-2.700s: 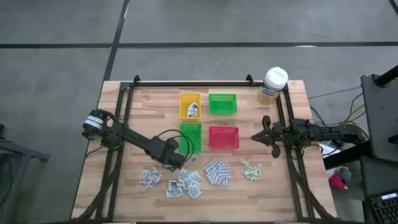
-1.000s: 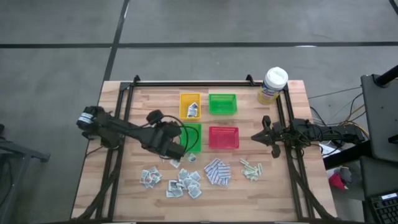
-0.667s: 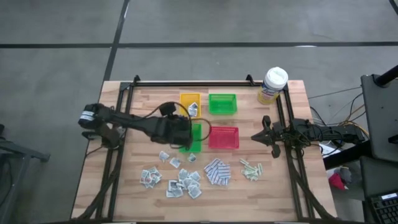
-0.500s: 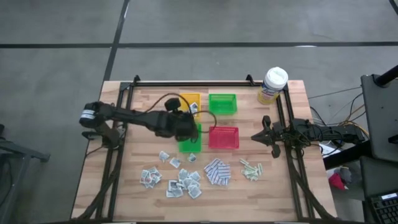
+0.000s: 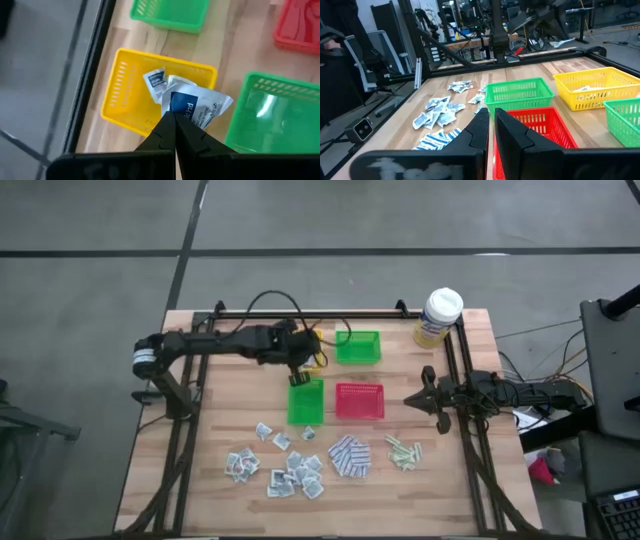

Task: Pick & Place First Aid Supplies
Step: Put the blue alcohol pad into the yellow bin

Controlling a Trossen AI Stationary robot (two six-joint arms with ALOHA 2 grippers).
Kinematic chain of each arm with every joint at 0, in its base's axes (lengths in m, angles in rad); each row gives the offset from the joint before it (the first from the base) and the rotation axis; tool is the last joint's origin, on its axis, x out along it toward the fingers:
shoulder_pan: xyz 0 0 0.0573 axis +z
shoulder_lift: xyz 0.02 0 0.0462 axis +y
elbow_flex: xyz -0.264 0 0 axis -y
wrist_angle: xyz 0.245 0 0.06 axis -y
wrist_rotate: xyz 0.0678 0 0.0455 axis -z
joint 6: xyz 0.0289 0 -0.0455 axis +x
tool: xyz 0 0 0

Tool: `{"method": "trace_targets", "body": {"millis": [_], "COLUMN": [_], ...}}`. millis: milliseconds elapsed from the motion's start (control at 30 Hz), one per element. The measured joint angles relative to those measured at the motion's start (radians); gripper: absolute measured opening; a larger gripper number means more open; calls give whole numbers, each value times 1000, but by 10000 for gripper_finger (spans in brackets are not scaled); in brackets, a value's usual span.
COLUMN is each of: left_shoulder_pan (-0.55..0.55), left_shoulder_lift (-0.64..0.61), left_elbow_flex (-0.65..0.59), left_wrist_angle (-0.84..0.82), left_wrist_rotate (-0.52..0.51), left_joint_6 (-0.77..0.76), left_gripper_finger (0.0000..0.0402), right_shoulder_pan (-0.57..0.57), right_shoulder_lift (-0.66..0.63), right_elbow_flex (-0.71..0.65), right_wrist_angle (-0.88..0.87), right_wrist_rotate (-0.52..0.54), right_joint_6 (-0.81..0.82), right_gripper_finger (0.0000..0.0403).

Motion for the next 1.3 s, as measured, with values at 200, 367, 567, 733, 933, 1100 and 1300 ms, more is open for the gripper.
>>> {"method": "trace_targets", "body": {"millis": [200, 367, 567, 733, 933, 1100, 1300], "left_shoulder_pan": [92, 144, 184, 203, 207, 207, 207], "left_shoulder_lift": [4, 59, 156, 218, 255, 271, 275], "left_elbow_flex": [-1, -1, -2, 0, 0, 0, 0], "left_wrist_angle": [33, 72, 90, 103, 142, 174, 175], "left_wrist_rotate": [76, 134, 195, 243, 247, 243, 229], "left_joint_6": [0, -3, -21, -28, -29, -28, -27], "left_gripper_finger": [0, 0, 0, 0, 0, 0, 0], "right_shoulder_pan": [0, 0, 0, 0, 0, 0, 0], "right_shoulder_lift": [0, 0, 0, 0, 0, 0, 0], "right_elbow_flex": [0, 0, 0, 0, 0, 0, 0], "right_wrist_angle": [0, 0, 0, 0, 0, 0, 0], "right_wrist_rotate": [0, 0, 0, 0, 0, 0, 0], "right_joint_6": [0, 0, 0, 0, 0, 0, 0], "right_gripper_finger": [28, 28, 28, 28, 28, 28, 28]}}
